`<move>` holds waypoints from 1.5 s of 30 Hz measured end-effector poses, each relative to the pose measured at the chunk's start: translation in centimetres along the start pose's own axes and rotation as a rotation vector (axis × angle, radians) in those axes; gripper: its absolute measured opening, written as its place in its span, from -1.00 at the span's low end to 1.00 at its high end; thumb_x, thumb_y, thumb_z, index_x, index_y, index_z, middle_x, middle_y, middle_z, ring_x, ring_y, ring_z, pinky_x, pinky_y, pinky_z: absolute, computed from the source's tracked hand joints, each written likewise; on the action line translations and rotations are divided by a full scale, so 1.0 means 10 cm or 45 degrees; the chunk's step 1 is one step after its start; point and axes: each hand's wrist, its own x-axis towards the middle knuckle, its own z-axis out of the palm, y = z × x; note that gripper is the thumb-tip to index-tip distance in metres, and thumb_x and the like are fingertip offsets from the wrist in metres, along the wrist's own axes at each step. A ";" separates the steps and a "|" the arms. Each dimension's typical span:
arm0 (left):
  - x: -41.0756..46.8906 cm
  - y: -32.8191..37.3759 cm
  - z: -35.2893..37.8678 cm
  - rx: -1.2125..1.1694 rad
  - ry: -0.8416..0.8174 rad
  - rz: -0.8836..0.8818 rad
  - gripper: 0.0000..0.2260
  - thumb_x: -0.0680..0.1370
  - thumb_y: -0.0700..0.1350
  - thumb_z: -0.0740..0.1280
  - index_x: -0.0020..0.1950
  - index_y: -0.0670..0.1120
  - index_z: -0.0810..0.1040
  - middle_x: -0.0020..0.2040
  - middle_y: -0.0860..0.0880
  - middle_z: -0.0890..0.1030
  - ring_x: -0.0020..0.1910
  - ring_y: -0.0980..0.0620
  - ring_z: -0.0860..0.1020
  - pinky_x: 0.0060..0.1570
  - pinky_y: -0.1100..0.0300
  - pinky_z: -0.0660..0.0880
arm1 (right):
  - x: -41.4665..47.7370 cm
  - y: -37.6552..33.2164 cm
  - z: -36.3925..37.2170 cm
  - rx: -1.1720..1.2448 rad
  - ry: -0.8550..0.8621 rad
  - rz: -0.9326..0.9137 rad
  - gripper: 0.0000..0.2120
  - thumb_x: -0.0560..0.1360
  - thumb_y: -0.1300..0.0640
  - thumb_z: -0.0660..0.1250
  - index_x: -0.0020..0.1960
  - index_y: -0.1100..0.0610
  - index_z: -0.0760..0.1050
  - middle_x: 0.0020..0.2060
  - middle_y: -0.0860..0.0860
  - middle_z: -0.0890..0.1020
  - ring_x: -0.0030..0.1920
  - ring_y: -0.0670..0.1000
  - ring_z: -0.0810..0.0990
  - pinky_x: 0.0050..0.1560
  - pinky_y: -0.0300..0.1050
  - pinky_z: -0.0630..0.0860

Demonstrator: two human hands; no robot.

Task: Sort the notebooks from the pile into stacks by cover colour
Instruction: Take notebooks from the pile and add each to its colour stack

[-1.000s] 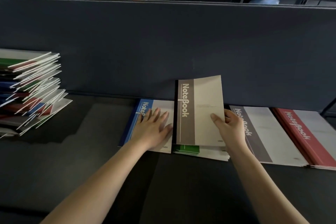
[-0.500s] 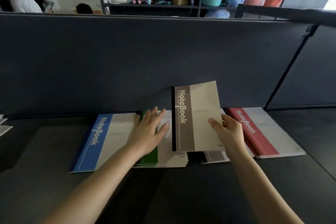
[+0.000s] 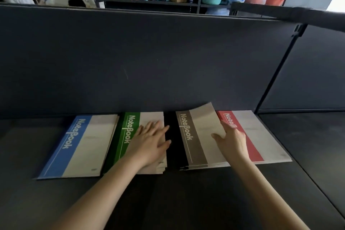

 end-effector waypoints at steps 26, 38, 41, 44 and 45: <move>-0.34 -0.46 -0.52 -0.282 0.171 -0.058 -0.49 0.63 0.19 0.02 0.56 0.18 -0.03 0.56 0.15 -0.10 0.54 0.13 -0.14 0.49 0.12 -0.21 | -0.10 -0.85 0.32 -0.191 -0.138 -0.610 -0.60 0.62 0.04 0.10 0.45 -0.01 0.31 0.46 -0.09 0.28 0.50 -0.06 0.14 0.52 -0.02 -0.06; -1.89 -1.96 -1.09 0.046 0.438 -0.489 -0.49 0.63 0.05 0.15 0.55 0.16 0.04 0.58 0.12 -0.04 0.56 0.07 -0.10 0.49 0.13 -0.19 | -0.86 -2.83 1.25 0.104 -0.494 -1.102 -0.54 0.62 0.05 0.13 0.51 -0.02 0.19 0.51 -0.06 0.15 0.51 -0.08 0.07 0.52 -0.09 -0.11; -2.33 -2.31 -1.32 0.047 0.592 -0.574 -0.51 0.62 0.05 0.12 0.54 0.14 0.10 0.57 0.10 0.02 0.56 0.07 -0.06 0.48 0.16 -0.16 | -1.11 -3.36 1.42 0.192 -0.548 -1.193 -0.54 0.62 0.06 0.16 0.50 -0.01 0.22 0.51 -0.04 0.18 0.49 -0.05 0.15 0.52 -0.08 -0.07; -2.71 -2.59 -1.55 0.049 0.770 -0.658 -0.51 0.58 0.07 0.09 0.52 0.11 0.19 0.55 0.11 0.12 0.55 0.08 0.03 0.45 0.21 -0.12 | -1.37 -3.84 1.52 0.273 -0.573 -1.289 -0.53 0.60 0.07 0.19 0.49 -0.01 0.23 0.50 -0.04 0.20 0.45 -0.04 0.24 0.52 -0.02 0.02; -2.82 -2.68 -1.60 0.027 0.808 -0.697 -0.52 0.59 0.02 0.15 0.52 0.10 0.19 0.55 0.11 0.12 0.55 0.09 0.02 0.45 0.21 -0.13 | -1.45 -3.98 1.54 0.302 -0.583 -1.320 -0.53 0.60 0.07 0.20 0.49 -0.01 0.23 0.49 -0.05 0.21 0.44 -0.04 0.26 0.51 0.01 0.07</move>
